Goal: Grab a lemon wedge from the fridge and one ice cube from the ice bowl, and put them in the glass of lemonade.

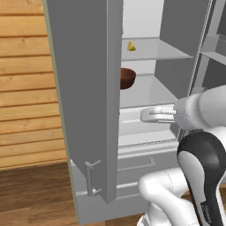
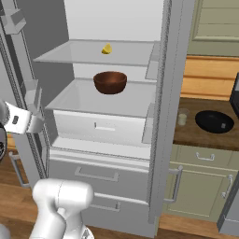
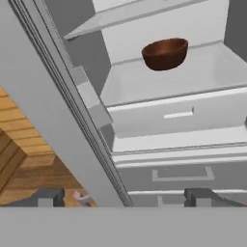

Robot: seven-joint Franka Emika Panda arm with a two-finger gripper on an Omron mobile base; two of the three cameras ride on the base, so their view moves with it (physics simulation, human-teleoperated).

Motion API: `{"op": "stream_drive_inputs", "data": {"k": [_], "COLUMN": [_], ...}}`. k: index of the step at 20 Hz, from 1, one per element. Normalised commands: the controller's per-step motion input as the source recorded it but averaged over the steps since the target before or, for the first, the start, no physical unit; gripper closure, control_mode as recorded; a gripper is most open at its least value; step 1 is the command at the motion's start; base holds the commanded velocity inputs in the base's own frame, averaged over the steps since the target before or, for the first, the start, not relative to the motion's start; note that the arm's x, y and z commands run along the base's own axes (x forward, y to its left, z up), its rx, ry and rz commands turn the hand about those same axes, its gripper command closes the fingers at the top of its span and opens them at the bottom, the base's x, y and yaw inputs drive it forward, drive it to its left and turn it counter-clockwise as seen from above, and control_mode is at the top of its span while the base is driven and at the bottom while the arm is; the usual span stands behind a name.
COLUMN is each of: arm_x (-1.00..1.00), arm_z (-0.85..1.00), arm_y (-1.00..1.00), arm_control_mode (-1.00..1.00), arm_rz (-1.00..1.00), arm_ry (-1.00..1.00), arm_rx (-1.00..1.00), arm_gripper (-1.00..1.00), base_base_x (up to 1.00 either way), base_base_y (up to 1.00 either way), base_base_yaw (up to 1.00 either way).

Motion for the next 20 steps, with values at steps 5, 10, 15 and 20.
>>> {"op": "stream_drive_inputs", "data": {"k": [5,10,15,20], "arm_x": [-0.47,-0.09,0.03,0.1], "arm_z": [0.14,0.0,0.0,-0.01], "arm_y": [-0.96,-0.73,-0.01,0.01], "arm_control_mode": [-1.0,-1.0,-1.0,-1.0], "arm_rz": [-0.06,-0.04,-0.01,-0.01], "arm_ry": [-0.14,0.0,0.09,0.06], "arm_rx": [-0.1,0.0,-0.09,-0.07], "arm_gripper": [-1.0,-1.0,-1.0,-1.0], "base_base_x": [0.0,0.0,0.0,0.0], "base_base_y": [0.0,0.0,0.0,0.0], "base_base_yaw": [0.0,0.0,0.0,0.0]}}
